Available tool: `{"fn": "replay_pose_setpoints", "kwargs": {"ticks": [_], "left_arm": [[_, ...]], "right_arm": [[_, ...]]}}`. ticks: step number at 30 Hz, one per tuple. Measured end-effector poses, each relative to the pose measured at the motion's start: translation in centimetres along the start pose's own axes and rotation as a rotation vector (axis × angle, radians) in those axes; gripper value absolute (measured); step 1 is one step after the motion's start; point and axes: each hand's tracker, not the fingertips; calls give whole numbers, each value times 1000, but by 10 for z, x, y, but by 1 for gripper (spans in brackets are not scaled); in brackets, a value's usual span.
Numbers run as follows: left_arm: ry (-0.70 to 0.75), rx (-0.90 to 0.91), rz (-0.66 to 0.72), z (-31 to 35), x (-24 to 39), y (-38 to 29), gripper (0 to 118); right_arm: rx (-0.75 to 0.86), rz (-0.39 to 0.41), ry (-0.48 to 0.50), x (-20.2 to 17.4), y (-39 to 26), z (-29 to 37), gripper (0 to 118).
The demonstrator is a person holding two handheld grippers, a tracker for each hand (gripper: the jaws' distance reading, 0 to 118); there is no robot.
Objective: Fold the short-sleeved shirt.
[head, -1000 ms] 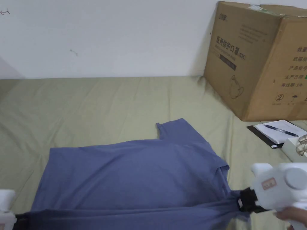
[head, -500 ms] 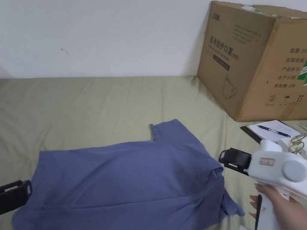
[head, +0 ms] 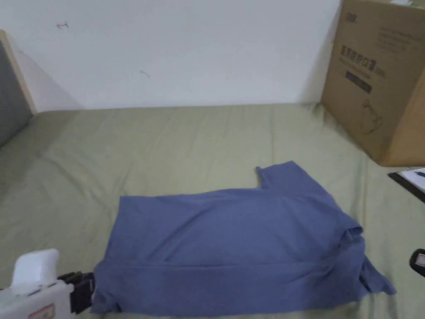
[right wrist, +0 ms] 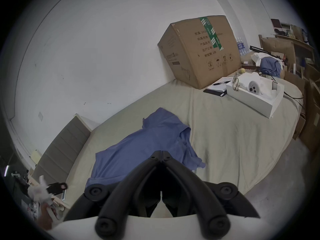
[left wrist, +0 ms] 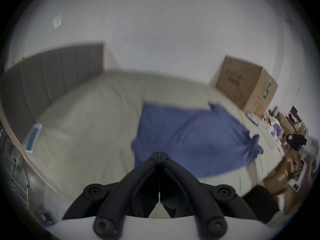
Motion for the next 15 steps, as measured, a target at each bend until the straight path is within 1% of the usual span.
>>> {"fn": "replay_pose_setpoints", "kwargs": {"ticks": [1,2,4,5,6,7,8,9,10,12,13,14,15], "left_arm": [[10,-134,33,-18,-8,7,0],[31,-215,64,-31,-14,9,2],[43,-159,87,-53,-27,13,15],[48,-155,93,-64,-31,15,15],[80,-169,105,-74,-35,16,49],[127,-200,96,-86,-37,16,106],[168,-171,83,-93,-39,11,117],[175,-193,60,-105,-37,9,114],[184,-225,56,-116,-36,7,114],[140,-295,61,-131,-35,-4,114],[141,-335,64,-134,-33,-11,114],[179,-360,32,-140,-30,-17,114],[205,-312,-56,-137,-24,-18,114]], "right_arm": [[-5,29,14,-3,-1,1,0],[-17,62,17,-7,-1,0,0],[-36,100,27,-16,-1,-1,0],[-41,110,44,-19,-1,-1,0],[-46,118,60,-22,-2,-2,0],[-49,125,70,-25,-2,-3,0],[-54,134,78,-28,-1,-4,0],[-63,145,85,-31,0,-7,0],[-72,155,91,-34,0,-10,0],[-95,192,96,-36,1,-17,0],[-104,211,90,-38,1,-21,0],[-110,228,86,-41,0,-24,0],[-112,236,85,-43,-1,-26,0]]}}
